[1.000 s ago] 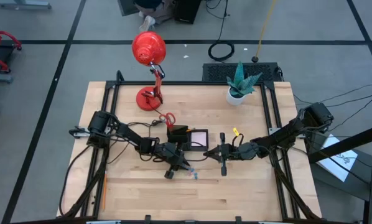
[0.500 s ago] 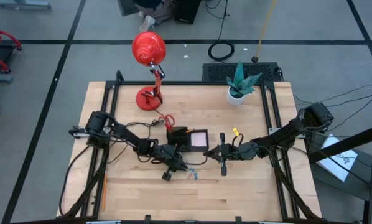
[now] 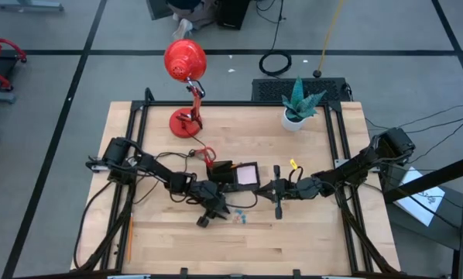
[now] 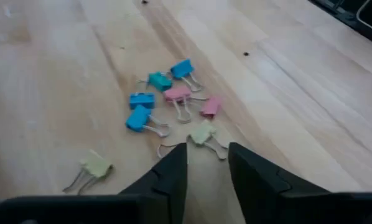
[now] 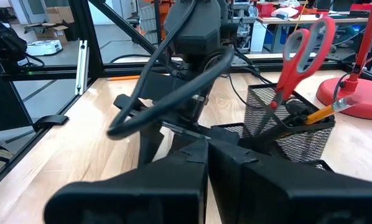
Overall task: Pick and place office supplies into organizer
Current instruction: Put the green binder clip into the black desk organizer
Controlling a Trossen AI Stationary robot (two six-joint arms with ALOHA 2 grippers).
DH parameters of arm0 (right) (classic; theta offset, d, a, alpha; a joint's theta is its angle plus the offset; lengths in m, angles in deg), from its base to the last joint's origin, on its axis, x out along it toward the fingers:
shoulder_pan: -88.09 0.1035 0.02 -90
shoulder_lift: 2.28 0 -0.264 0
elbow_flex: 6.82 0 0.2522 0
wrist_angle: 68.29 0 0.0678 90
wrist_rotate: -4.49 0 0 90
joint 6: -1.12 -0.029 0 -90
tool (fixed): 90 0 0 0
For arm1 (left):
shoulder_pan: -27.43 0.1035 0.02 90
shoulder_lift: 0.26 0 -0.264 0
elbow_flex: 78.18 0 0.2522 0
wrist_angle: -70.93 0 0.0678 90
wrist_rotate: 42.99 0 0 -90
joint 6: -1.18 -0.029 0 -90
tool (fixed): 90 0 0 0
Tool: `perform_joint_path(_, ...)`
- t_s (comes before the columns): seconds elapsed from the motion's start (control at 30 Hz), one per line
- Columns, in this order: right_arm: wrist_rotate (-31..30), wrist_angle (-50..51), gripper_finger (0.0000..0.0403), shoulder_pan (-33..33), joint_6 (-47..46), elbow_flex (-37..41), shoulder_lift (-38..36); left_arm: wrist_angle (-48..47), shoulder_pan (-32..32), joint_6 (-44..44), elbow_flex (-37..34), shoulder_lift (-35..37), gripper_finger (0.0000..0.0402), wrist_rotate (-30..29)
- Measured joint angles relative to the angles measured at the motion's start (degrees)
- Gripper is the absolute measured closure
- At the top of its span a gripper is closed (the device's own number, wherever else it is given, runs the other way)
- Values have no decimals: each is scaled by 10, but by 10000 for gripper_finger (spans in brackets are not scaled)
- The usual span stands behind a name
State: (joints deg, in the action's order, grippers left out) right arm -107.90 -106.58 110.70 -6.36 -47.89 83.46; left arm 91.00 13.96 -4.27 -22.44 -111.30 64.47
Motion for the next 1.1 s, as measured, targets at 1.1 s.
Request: perform_joint_path(1.1,0,-4,399,0,-8,0,0,-13,-83,153,8,2,217,-282)
